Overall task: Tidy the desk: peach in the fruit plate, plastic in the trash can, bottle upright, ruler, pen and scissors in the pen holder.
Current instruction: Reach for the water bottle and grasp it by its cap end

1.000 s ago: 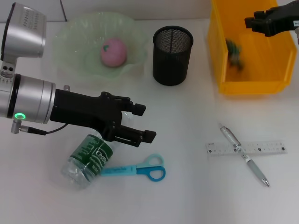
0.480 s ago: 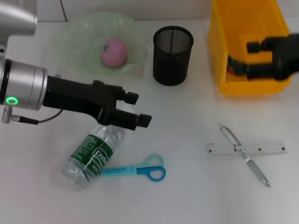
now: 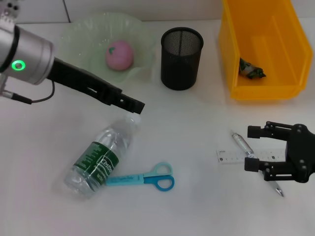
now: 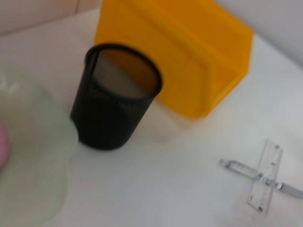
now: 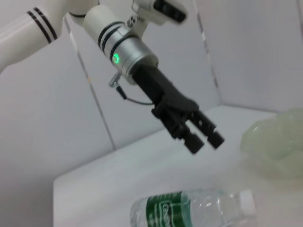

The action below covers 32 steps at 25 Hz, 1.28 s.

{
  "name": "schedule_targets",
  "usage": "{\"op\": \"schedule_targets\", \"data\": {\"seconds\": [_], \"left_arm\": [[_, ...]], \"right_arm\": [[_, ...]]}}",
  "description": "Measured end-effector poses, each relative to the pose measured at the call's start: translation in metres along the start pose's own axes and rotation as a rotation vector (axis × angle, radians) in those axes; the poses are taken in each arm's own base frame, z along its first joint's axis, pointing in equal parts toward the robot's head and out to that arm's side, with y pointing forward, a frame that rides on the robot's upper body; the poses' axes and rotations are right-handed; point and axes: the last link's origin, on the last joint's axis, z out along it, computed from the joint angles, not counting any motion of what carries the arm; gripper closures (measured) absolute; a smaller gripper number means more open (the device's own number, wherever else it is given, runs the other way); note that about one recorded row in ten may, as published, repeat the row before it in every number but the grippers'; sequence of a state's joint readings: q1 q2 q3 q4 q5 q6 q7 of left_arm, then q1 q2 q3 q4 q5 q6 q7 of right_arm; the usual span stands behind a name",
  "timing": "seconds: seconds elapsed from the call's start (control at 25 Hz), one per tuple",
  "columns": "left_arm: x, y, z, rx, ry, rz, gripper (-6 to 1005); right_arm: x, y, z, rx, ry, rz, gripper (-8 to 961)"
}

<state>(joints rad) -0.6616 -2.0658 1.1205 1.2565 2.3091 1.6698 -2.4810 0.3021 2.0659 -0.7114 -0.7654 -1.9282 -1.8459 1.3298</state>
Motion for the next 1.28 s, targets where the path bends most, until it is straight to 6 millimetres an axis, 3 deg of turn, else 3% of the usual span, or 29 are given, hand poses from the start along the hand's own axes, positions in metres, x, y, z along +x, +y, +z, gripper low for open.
{"op": "schedule_targets", "data": {"seconds": [0.24,0.4,0.84,1.28], "left_arm": [[0.024,0.001,0.032,0.117,-0.104,-0.084,169],[0.026,-0.007,0.051,0.189,-0.151,-0.101,169],[0.01,-0.022,0.071,0.259,-0.181,-0.124,170],[-0.001,-0.024,0.082,0.282,-0.2,-0.102,170]], "right_arm": [[0.013,-0.008,0.004,0.061,-0.011,0.006,113],[0.016,-0.01,0.006,0.076,-0.005,0.005,113],[0.021,-0.008,0.01,0.074,-0.02,-0.006,113],[0.02,-0.013,0.016,0.083,-0.017,-0.008,113]]}}
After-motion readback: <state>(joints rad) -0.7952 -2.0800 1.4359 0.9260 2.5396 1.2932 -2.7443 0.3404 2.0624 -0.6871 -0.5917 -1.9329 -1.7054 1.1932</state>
